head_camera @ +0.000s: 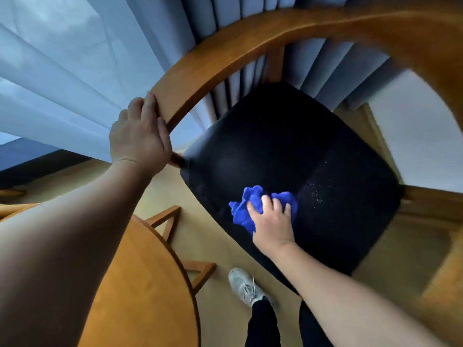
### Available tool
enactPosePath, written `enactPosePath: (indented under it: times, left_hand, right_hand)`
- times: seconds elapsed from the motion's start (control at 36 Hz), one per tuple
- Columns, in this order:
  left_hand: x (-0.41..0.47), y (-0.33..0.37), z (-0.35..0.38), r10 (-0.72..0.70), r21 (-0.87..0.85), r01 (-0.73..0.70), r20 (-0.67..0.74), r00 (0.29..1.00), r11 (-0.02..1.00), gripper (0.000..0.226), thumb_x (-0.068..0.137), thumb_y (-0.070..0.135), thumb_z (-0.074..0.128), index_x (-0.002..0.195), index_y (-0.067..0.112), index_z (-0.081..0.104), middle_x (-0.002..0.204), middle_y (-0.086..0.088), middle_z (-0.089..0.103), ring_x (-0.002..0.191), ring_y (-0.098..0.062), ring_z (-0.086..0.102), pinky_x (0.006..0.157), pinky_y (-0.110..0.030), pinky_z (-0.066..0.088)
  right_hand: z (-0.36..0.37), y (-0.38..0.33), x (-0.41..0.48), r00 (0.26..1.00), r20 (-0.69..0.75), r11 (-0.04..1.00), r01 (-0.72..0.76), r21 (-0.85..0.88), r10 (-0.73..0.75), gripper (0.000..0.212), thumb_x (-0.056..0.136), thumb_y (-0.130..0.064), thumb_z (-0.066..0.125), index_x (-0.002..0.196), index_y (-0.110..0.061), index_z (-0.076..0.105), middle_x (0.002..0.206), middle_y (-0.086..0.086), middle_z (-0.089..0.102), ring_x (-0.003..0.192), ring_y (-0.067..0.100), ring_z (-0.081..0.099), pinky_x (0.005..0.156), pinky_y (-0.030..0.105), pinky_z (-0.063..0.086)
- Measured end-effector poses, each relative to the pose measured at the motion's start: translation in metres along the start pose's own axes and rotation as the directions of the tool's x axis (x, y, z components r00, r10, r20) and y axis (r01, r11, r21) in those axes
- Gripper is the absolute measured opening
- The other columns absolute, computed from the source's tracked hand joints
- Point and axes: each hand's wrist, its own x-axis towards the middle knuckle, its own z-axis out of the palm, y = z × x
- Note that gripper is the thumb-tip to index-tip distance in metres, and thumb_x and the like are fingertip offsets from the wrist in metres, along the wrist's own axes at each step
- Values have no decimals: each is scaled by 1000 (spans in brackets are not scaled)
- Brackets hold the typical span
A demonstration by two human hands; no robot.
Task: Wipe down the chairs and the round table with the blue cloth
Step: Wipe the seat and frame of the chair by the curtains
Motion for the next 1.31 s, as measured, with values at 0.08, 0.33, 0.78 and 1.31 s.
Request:
enactPosePath:
  times: [0.08, 0.33, 0.78, 1.31]
  left_hand:
    - [0, 0, -1, 6, 5, -6, 5, 1000, 1000, 52, 97, 32, 32, 144, 10, 27, 136, -18, 41, 109, -41, 46, 85, -51, 41]
    - [-1, 3, -3, 2, 16, -2, 20, 1000, 1000, 51, 97, 31, 33, 143, 10, 25, 135, -21, 40, 109, -44, 45, 85, -54, 41]
    - [-26, 4, 3, 525, 227, -546, 149, 838, 807, 57, 93, 23, 34, 147, 8, 26, 155, -15, 23, 145, -29, 11, 118, -39, -5]
    - [-204, 27, 74, 567, -385, -426, 429, 703, 819, 47, 83, 1, 53, 129, 11, 54, 126, -10, 59, 112, -31, 57, 90, -40, 50]
  right_hand:
    - [24, -14, -31, 986, 53, 983, 163, -80, -159, 66, 43, -26, 86, 107, -26, 72, 111, 14, 61, 93, 35, 50, 82, 60, 48]
    - [29, 1, -47, 924, 150, 902, 376, -211, -350, 54, 49, -38, 82, 102, -34, 73, 109, 6, 63, 99, 33, 49, 88, 58, 47]
    - [14, 14, -48, 885, 247, 844, 456, -283, -396, 66, 86, -37, 64, 145, -35, 36, 151, 9, 25, 135, 38, 25, 110, 70, 9]
    - [41, 38, -114, 968, 179, 984, -178, 5, 175, 67, 79, -36, 69, 141, -40, 43, 153, 5, 27, 138, 33, 24, 108, 61, 21]
